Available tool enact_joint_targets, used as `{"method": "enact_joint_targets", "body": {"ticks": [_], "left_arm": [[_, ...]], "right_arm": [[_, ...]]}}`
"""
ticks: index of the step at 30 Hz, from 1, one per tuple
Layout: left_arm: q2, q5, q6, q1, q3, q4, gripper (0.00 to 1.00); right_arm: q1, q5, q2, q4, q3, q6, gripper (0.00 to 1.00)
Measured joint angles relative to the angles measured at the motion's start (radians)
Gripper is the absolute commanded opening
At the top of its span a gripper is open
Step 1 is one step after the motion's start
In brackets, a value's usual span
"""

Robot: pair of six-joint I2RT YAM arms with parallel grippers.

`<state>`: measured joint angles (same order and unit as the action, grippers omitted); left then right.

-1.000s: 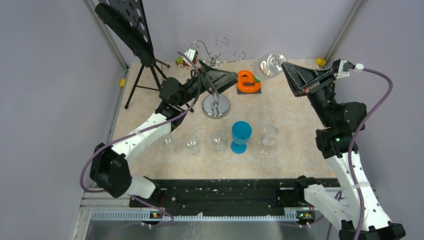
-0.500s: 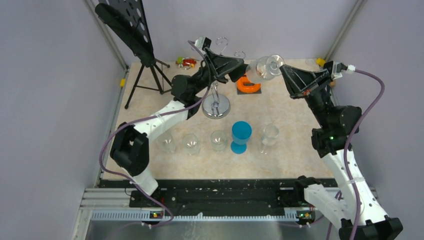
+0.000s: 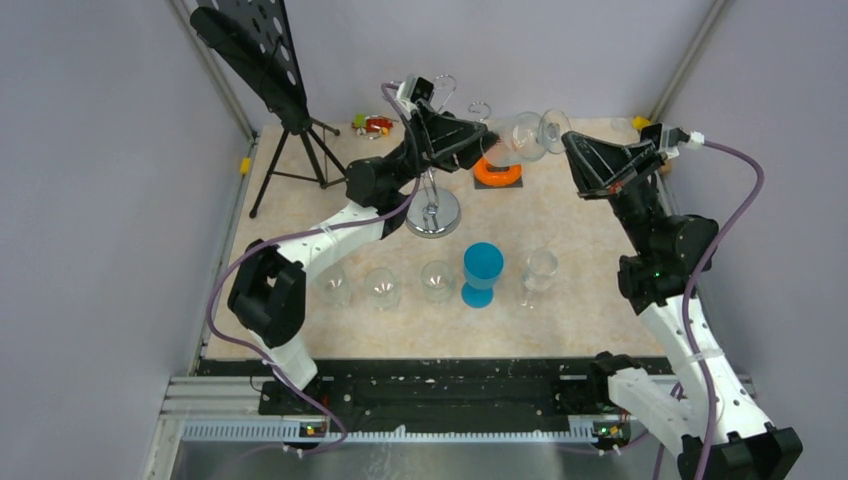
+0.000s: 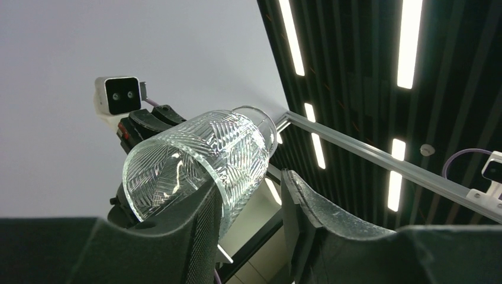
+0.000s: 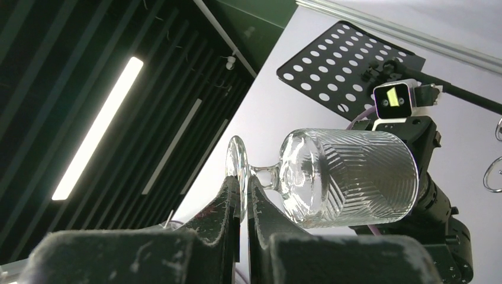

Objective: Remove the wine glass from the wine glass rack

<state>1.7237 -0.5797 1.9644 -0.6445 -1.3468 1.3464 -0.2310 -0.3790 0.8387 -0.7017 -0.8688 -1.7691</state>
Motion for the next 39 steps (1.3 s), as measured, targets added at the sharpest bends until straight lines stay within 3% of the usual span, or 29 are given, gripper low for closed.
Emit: {"method": "enact_joint_targets", "body": {"ticks": [12, 17, 19, 25, 30, 39], "left_arm": [[0.000, -0.031, 0.035, -0.005, -0.043, 0.011, 0.25], [0.000, -0.070, 0.035, -0.006, -0.074, -0.014, 0.00], [0.000, -0.077, 0.031, -0.006, -0.087, -0.015, 0.00], [-0.003, -0.109, -0.032, -0.004, -0.095, -0.065, 0.00], [-0.039, -0.158, -0.209, -0.013, -0.096, -0.295, 0.00], [-0.185, -0.039, -0.797, -0.063, -0.196, -0.983, 0.00]], "right_arm": [[0.000, 0.003, 0.008, -0.053, 0.025, -0.039, 0.00], [0.000, 0.005, 0.008, -0.057, 0.025, -0.042, 0.00], [0.000, 0.013, 0.008, -0.057, 0.030, -0.041, 0.01], [0.003, 0.062, -0.014, 0.014, 0.038, 0.022, 0.53], [0.005, 0.167, -0.081, 0.230, 0.034, 0.197, 0.56], [0.005, 0.493, -0.222, 0.711, -0.114, 0.659, 0.56]]}}
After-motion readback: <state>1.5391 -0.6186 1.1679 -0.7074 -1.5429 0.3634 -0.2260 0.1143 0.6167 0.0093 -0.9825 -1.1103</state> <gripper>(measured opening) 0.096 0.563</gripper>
